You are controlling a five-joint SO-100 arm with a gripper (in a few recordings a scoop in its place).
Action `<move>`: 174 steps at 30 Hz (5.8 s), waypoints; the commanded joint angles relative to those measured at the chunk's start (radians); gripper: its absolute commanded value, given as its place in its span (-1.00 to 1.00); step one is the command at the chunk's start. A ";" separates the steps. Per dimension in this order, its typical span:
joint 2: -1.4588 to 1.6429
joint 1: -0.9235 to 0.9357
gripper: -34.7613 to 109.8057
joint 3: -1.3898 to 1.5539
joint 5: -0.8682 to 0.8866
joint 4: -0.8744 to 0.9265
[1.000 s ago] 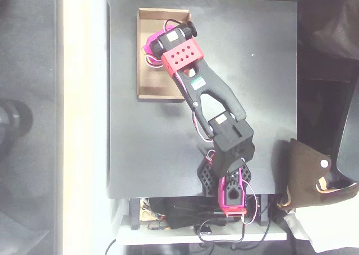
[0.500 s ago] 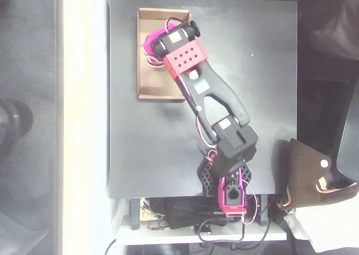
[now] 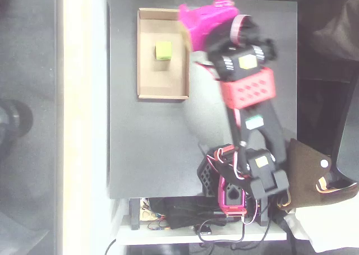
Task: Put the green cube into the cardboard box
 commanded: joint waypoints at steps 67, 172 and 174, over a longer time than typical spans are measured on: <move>1.594 0.400 -0.51 1.842 -0.305 -0.089; 1.597 0.402 -0.50 1.873 -0.173 0.187; 1.597 0.402 -0.50 1.873 -0.173 0.187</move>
